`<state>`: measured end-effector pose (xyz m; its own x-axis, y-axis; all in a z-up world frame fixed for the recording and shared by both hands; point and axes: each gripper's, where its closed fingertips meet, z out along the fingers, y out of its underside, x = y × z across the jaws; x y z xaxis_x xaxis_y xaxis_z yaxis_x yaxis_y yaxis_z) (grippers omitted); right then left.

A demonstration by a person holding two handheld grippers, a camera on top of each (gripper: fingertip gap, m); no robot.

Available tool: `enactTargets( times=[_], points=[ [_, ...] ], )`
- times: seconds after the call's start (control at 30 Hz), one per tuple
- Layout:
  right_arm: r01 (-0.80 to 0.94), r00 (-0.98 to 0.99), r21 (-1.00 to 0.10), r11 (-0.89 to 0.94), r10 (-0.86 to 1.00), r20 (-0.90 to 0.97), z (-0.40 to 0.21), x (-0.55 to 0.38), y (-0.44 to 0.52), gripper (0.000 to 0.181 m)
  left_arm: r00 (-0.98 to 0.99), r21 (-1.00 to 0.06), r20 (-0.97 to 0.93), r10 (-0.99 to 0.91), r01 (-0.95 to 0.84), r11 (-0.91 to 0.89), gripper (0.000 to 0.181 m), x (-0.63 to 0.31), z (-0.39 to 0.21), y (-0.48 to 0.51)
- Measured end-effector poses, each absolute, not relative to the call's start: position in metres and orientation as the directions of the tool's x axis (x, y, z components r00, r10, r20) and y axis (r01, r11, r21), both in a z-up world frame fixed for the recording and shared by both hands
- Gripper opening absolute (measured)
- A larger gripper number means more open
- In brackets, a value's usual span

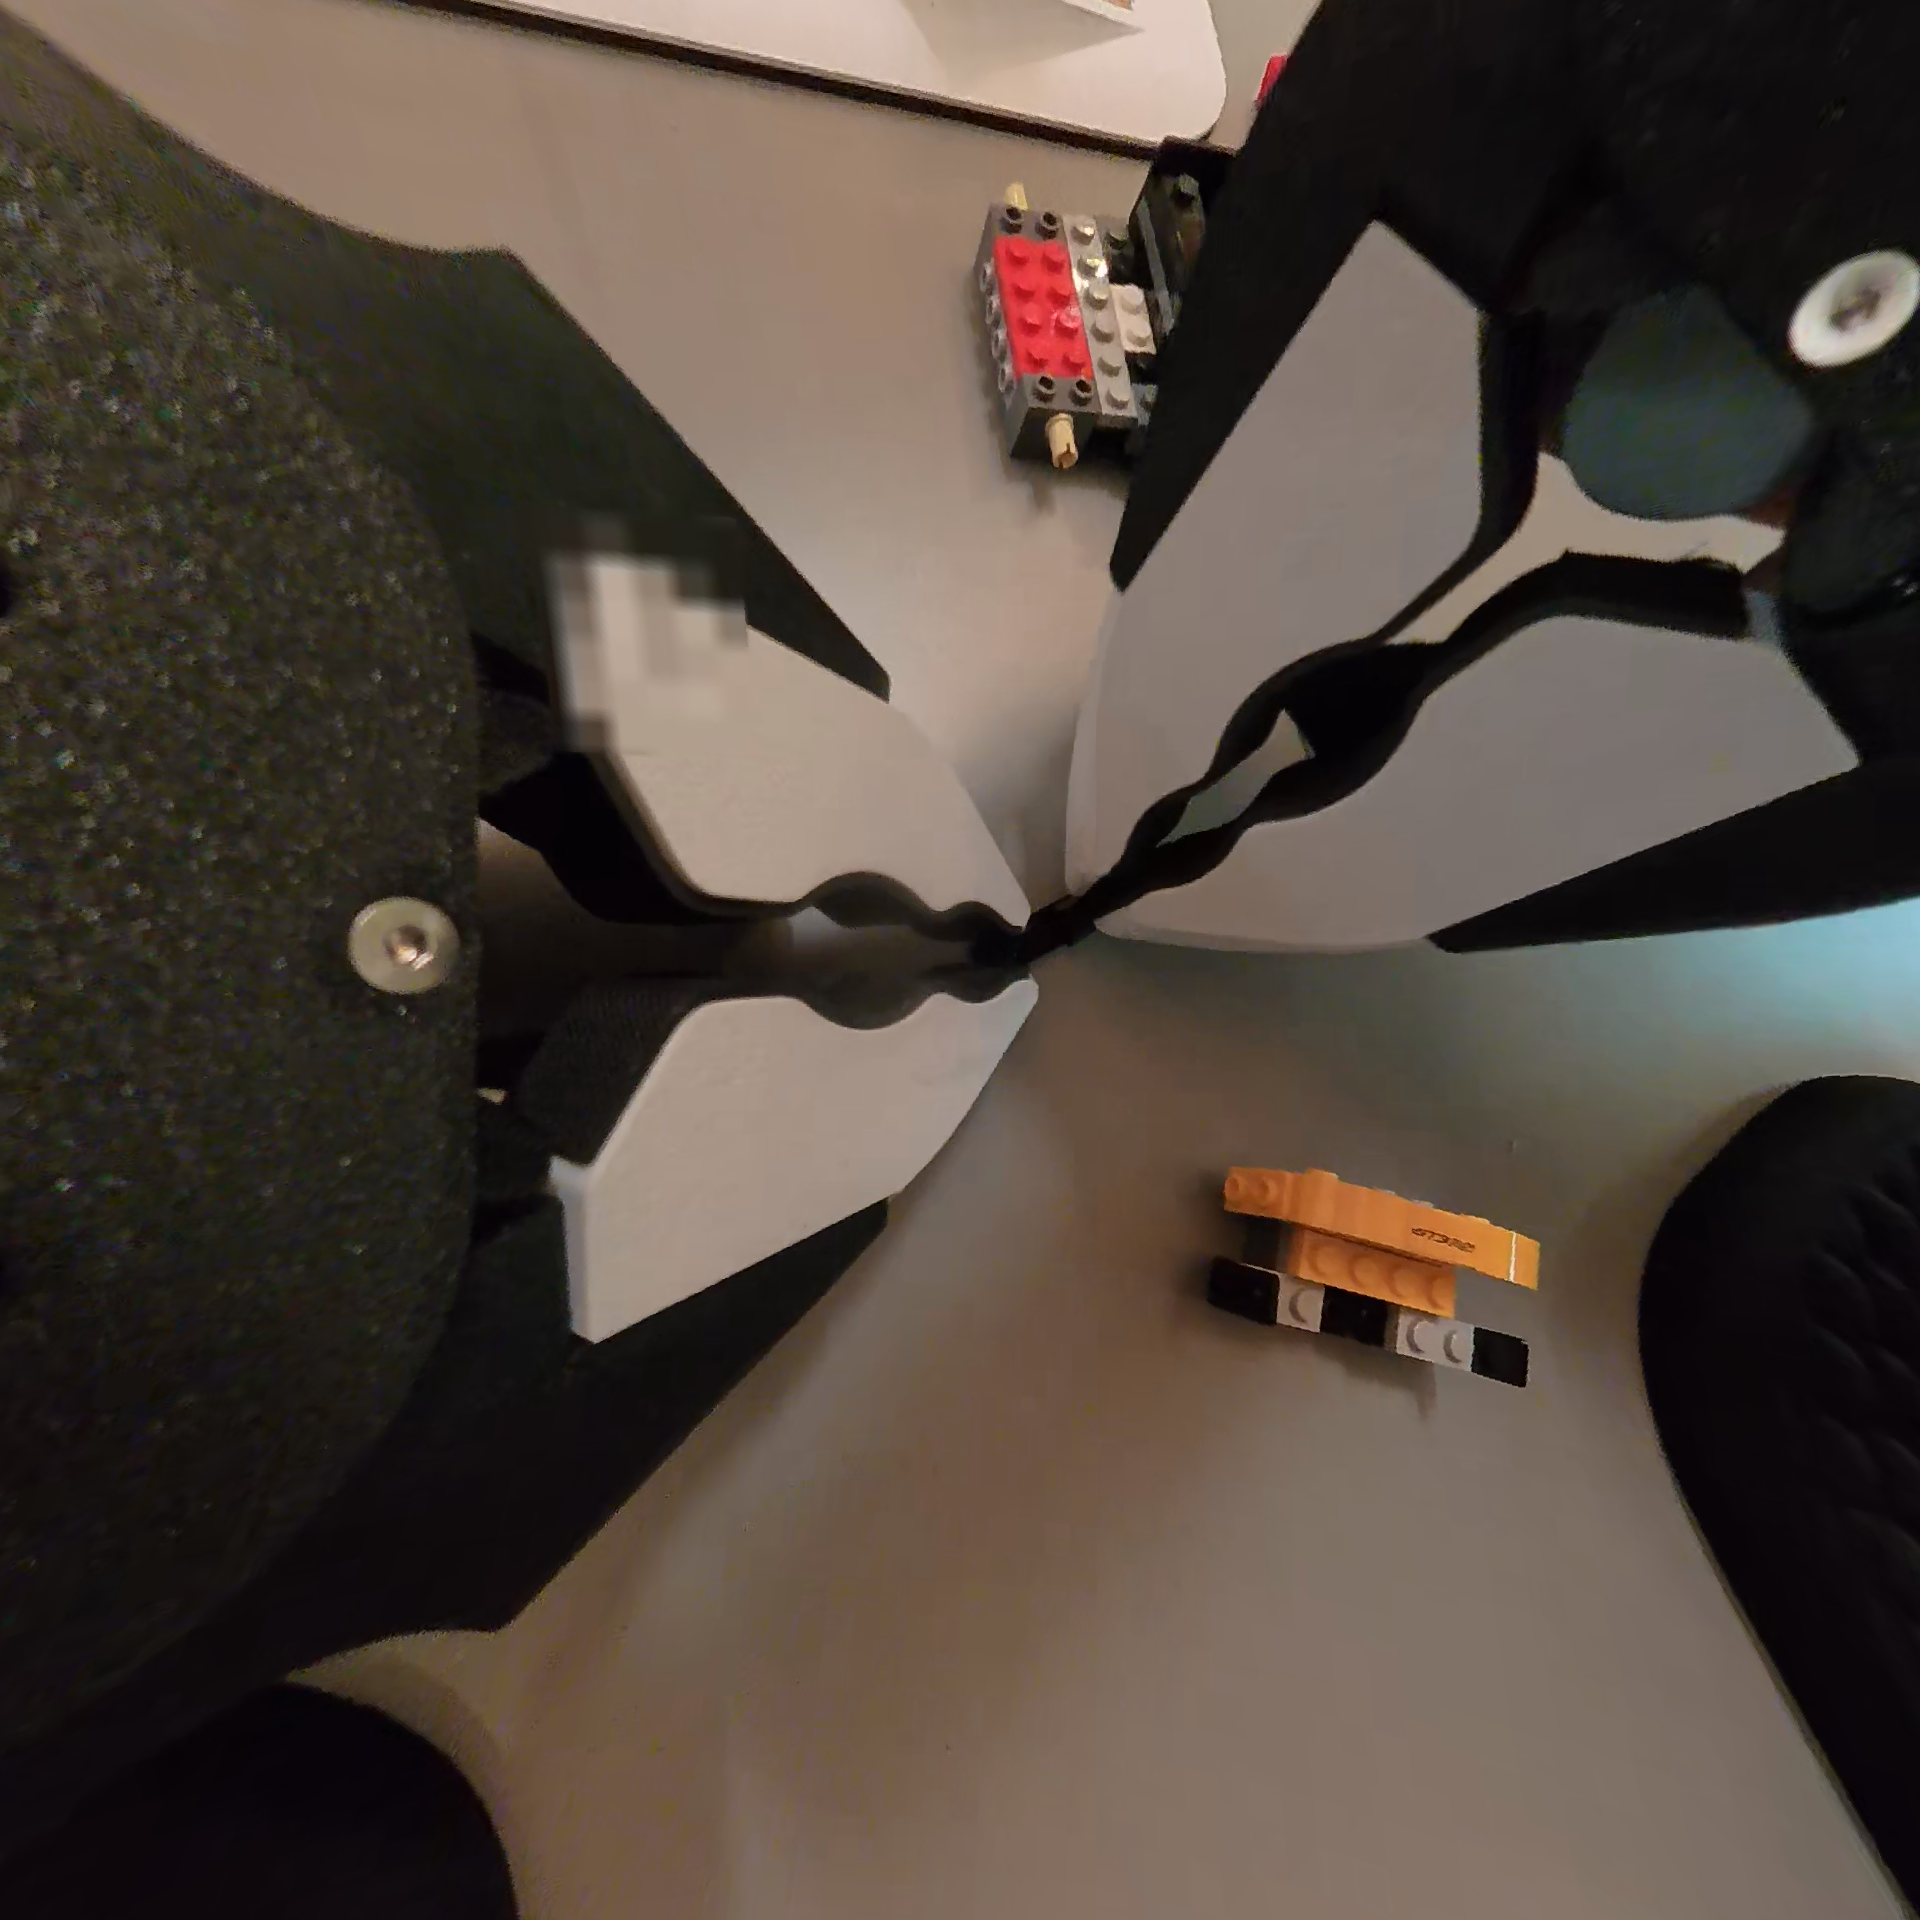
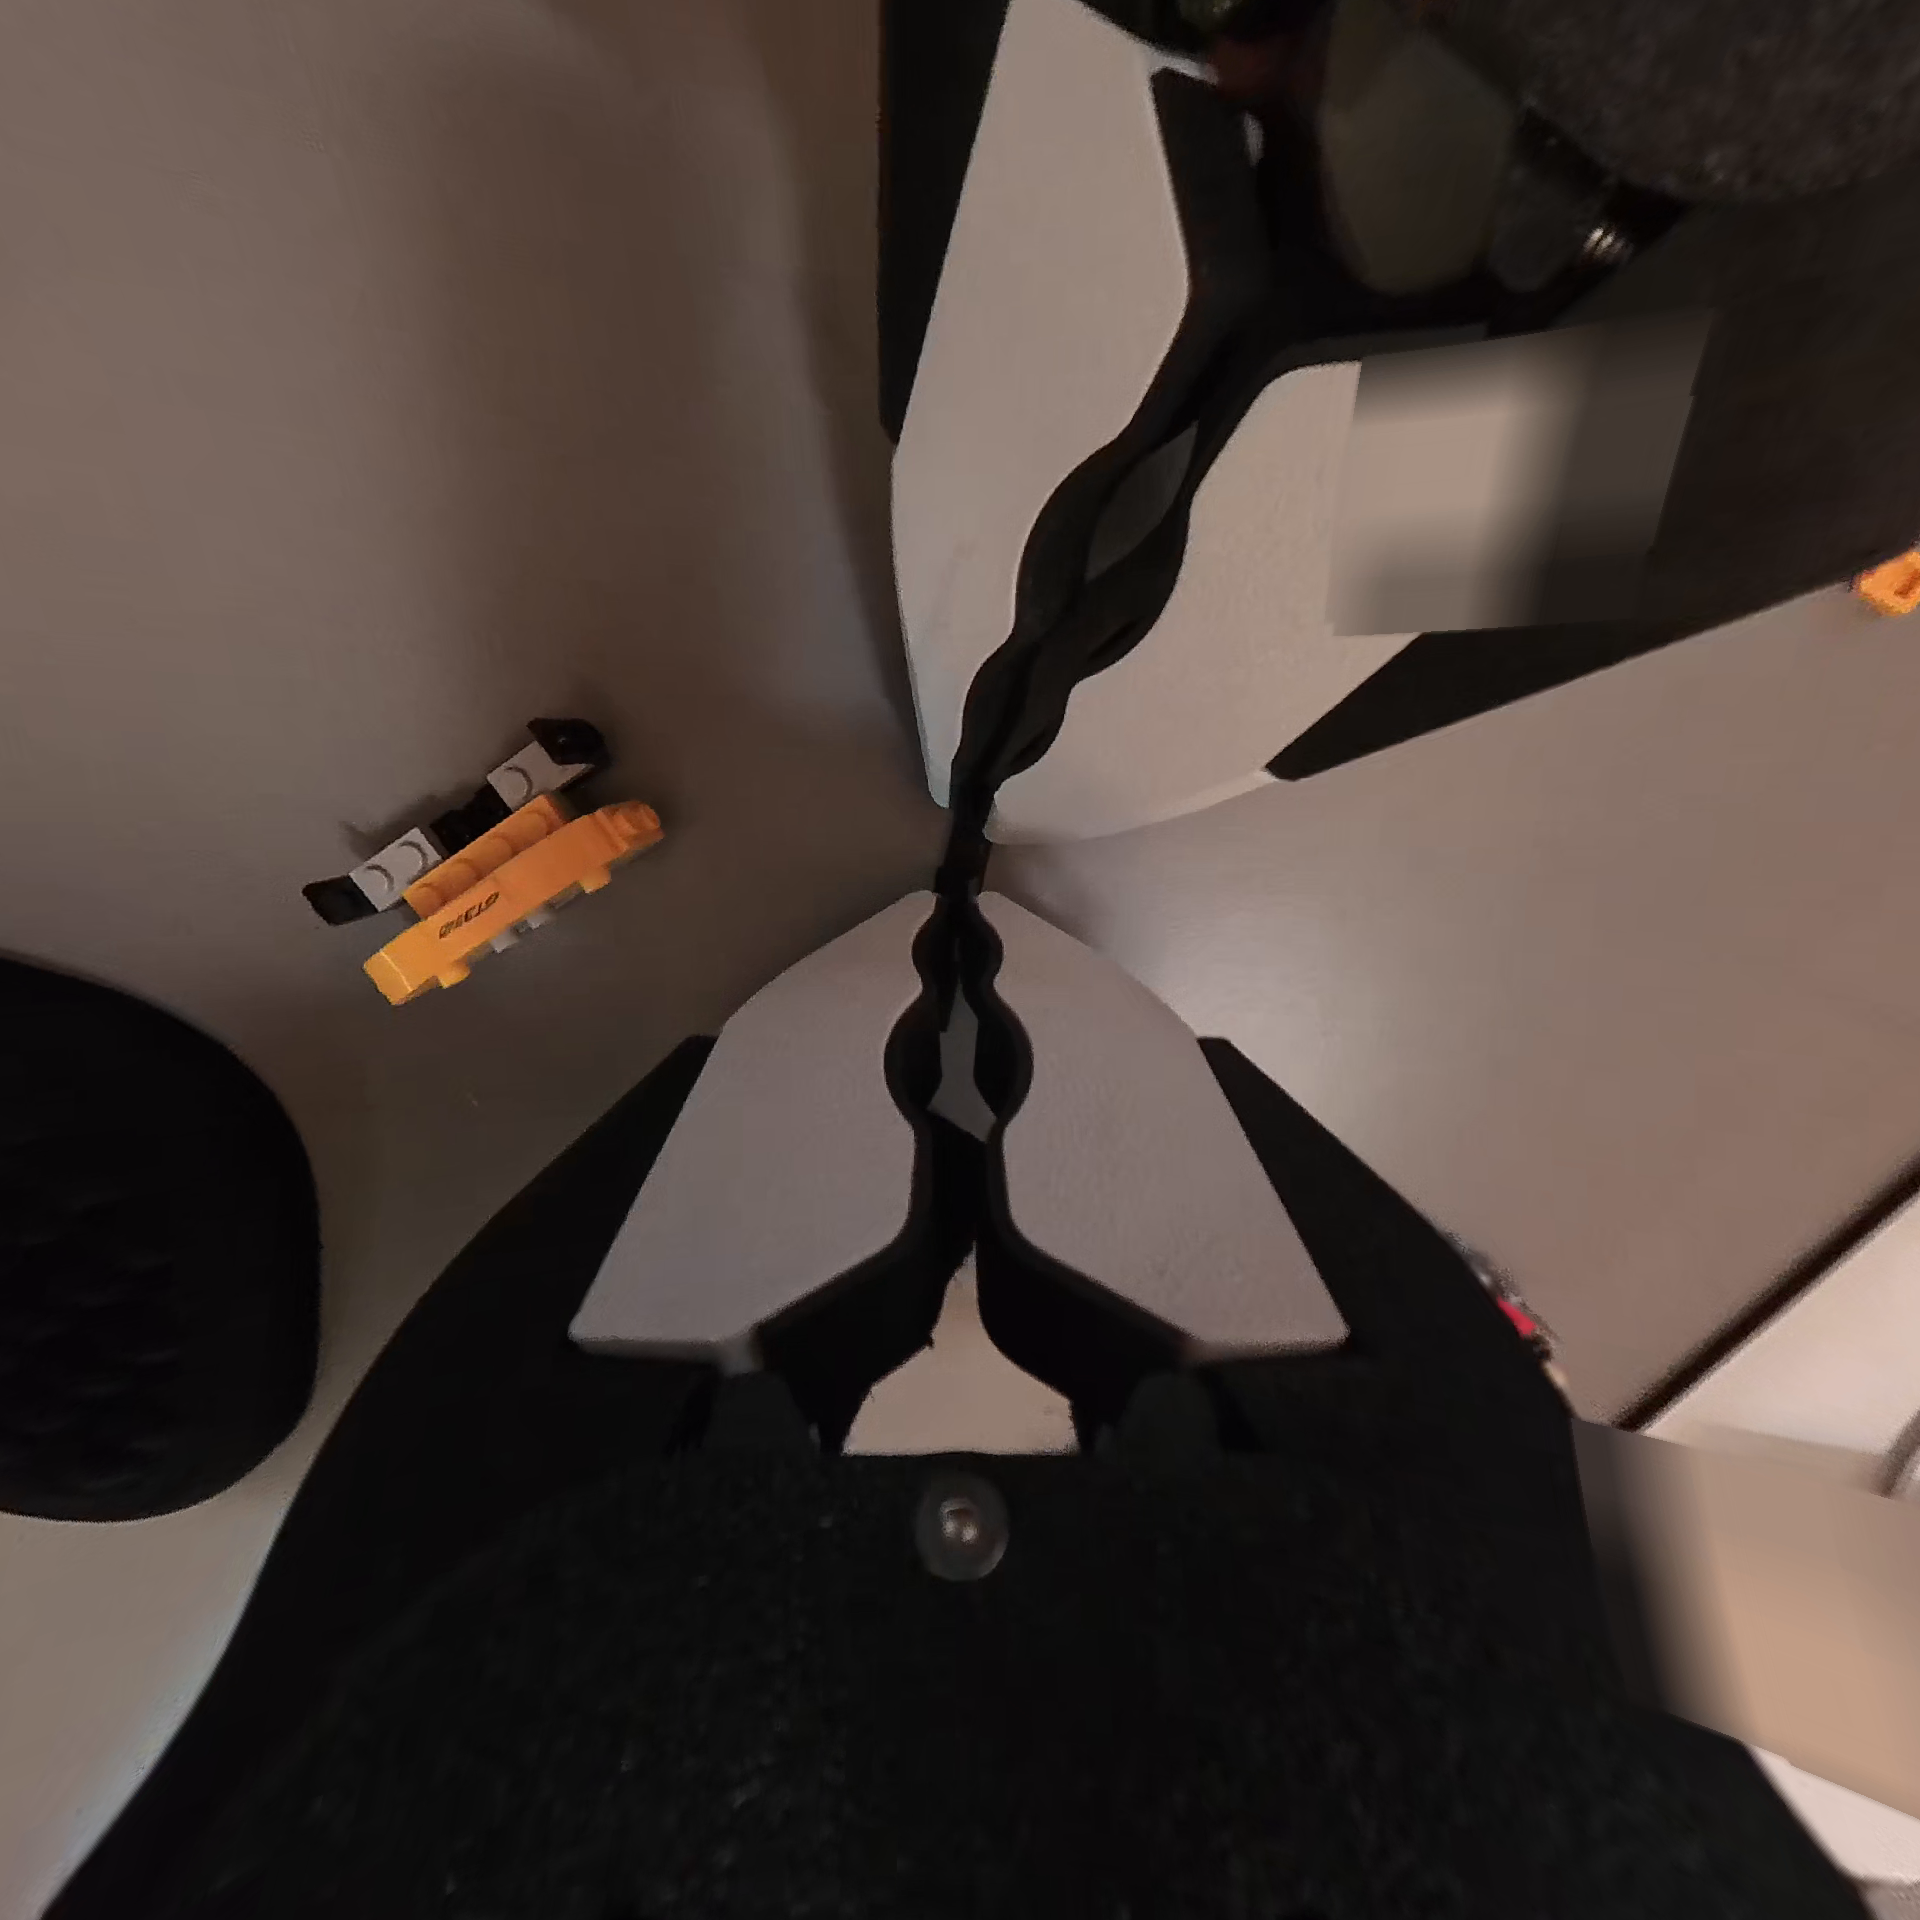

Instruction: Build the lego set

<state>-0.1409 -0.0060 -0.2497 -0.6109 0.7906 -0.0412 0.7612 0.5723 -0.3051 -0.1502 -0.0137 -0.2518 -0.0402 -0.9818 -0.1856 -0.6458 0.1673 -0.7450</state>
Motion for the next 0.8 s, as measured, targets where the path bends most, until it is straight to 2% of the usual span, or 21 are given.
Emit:
enactTargets(
  times=[0.23,0.33,0.4,0.5,0.8],
  points=[
    [0.827,-0.508,-0.296,0.478,0.861,-0.030,-0.249,-0.142,-0.006,0.000,-0.006,-0.746,-0.202,-0.979,-0.648,0.158,0.004,-0.150,-0.251,-0.011],
    [0.820,-0.481,-0.354,0.449,0.877,-0.002,-0.248,-0.143,-0.005,0.001,-0.005,-0.749,-0.215,-0.977,-0.641,0.168,0.002,-0.150,-0.250,-0.011],
    [0.819,-0.467,-0.383,0.428,0.884,-0.011,-0.246,-0.142,-0.006,0.011,0.001,-0.749,-0.228,-0.974,-0.639,0.175,0.003,-0.150,-0.249,-0.010],
    [0.815,-0.417,-0.462,0.349,0.908,-0.051,-0.235,-0.142,-0.009,0.017,0.013,-0.749,-0.239,-0.971,-0.639,0.176,0.009,-0.152,-0.248,-0.008],
    [0.806,-0.308,-0.553,0.211,0.947,-0.089,-0.241,-0.132,-0.006,0.016,0.097,-0.746,-0.245,-0.965,-0.655,0.124,0.018,-0.154,-0.247,0.004]
  ],
)
